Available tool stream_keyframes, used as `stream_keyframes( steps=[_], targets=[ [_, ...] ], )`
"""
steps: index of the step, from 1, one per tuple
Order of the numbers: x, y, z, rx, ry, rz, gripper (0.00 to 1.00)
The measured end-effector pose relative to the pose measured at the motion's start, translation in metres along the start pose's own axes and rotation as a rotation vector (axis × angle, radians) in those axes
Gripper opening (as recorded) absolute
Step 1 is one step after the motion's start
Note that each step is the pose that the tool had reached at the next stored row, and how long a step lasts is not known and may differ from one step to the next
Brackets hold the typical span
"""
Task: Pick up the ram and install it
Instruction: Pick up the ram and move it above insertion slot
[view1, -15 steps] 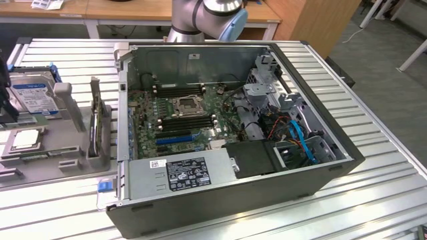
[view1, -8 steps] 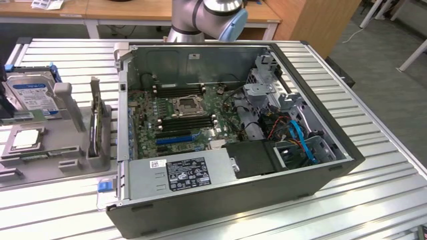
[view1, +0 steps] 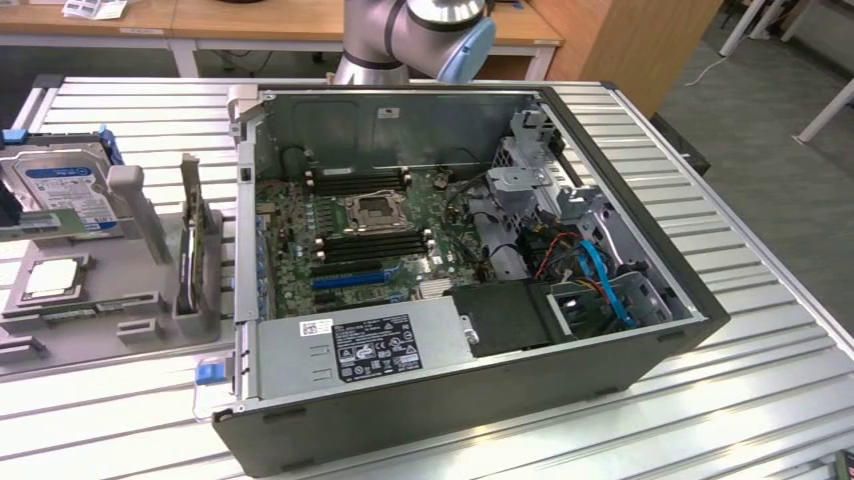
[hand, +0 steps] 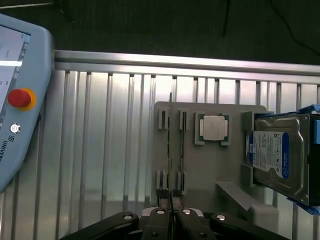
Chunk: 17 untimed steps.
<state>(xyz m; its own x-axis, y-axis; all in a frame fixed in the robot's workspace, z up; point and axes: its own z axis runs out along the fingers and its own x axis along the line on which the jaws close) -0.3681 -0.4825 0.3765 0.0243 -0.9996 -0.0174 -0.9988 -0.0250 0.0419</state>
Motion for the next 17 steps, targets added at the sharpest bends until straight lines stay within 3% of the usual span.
stream_keyframes(
  steps=[2, 5, 17],
  targets=[
    [0.0, 0.0002, -0.0037, 0.0, 0.0, 0.0, 0.11],
    [0.0, 0.0008, -0.0189, -0.0001, 0.0, 0.0, 0.11],
    [-0.001, 0.0013, -0.0302, 0.0001, -0.0001, 0.0, 0.11]
  ],
)
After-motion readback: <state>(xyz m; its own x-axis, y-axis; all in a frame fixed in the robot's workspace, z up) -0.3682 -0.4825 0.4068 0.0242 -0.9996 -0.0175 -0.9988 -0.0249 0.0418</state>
